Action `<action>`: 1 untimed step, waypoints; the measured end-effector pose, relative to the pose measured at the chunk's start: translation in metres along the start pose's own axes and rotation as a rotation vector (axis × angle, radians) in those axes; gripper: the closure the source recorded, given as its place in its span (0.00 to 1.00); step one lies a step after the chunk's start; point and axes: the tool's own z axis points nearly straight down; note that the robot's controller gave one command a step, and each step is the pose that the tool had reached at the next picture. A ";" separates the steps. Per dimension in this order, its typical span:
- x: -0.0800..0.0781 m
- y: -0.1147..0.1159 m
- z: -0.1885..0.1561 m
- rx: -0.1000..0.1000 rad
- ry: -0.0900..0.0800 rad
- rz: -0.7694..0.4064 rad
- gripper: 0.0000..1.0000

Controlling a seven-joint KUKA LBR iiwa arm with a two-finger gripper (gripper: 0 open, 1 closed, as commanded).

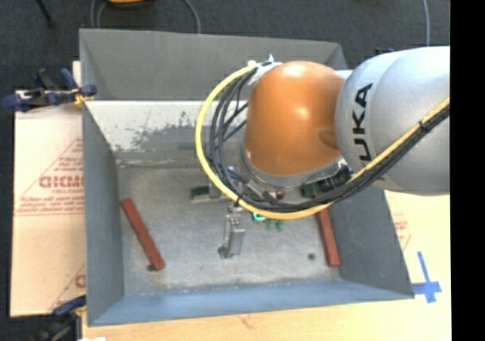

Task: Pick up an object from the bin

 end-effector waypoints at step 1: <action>-0.001 -0.001 -0.004 -0.001 -0.006 0.004 0.00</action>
Offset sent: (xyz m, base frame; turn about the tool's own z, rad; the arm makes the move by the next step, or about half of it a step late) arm 0.0827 0.0296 -0.1090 0.0689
